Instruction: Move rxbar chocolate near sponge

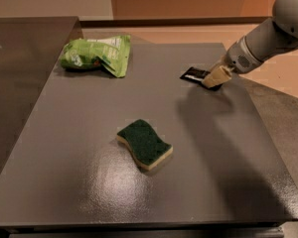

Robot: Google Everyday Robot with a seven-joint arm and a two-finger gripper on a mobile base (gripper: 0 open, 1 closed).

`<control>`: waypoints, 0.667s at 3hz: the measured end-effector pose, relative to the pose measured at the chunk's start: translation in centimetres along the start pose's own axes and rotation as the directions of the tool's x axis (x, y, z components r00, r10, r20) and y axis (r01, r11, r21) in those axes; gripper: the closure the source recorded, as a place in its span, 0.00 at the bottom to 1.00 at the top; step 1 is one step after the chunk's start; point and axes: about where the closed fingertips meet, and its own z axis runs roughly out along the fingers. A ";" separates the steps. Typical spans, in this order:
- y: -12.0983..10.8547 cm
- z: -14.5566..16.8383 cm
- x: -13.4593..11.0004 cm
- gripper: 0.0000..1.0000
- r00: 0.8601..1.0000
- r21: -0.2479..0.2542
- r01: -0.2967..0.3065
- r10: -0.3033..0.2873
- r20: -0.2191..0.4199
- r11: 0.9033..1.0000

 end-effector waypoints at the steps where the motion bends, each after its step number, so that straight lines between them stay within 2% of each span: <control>1: 0.0 0.0 0.0 1.00 1.000 0.000 0.000 0.000 0.000 1.000; 2: 2.1 -1.7 -1.3 1.00 1.000 -0.032 0.011 -0.010 0.028 0.999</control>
Offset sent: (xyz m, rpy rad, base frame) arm -0.0460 0.0243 0.0580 0.0848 -0.0010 0.0631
